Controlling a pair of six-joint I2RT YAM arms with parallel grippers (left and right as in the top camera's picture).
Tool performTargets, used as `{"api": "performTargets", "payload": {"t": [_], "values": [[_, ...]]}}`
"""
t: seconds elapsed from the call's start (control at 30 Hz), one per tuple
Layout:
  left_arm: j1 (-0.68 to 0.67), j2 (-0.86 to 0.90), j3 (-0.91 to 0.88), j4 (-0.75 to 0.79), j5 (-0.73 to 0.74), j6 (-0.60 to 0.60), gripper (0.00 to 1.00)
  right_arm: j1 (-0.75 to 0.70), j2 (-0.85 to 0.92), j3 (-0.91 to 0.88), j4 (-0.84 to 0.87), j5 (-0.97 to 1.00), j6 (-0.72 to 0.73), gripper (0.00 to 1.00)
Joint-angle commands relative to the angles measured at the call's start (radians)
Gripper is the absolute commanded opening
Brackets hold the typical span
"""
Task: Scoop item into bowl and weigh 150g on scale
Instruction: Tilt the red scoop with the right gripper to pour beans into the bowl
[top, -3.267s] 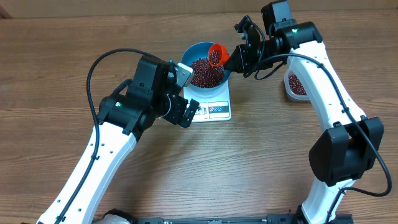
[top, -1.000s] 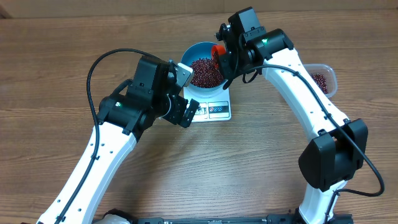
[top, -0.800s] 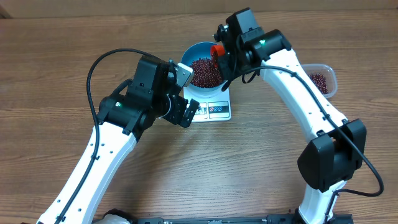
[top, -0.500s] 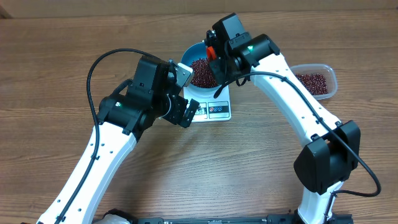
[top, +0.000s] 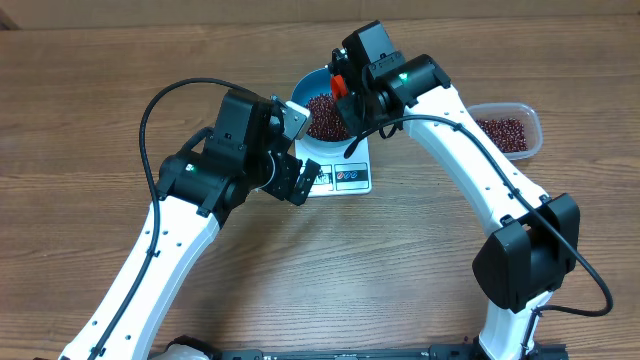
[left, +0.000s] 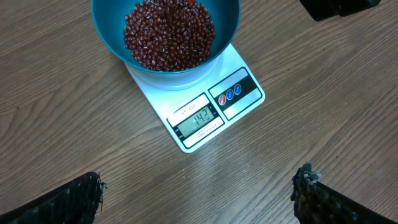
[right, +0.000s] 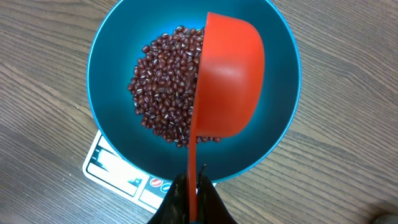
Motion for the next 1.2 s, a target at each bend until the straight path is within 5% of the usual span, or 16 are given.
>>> {"api": "performTargets", "payload": {"t": [0.0,1.17], "values": [[0.000,-0.006,-0.002,0.004,-0.006,-0.013,1.00,-0.007,-0.042,0.033,0.007,-0.008,-0.004,0.04],[0.000,-0.006,-0.002,0.004,-0.006,-0.013,0.99,0.033,-0.042,0.033,-0.003,0.079,-0.105,0.04]]}}
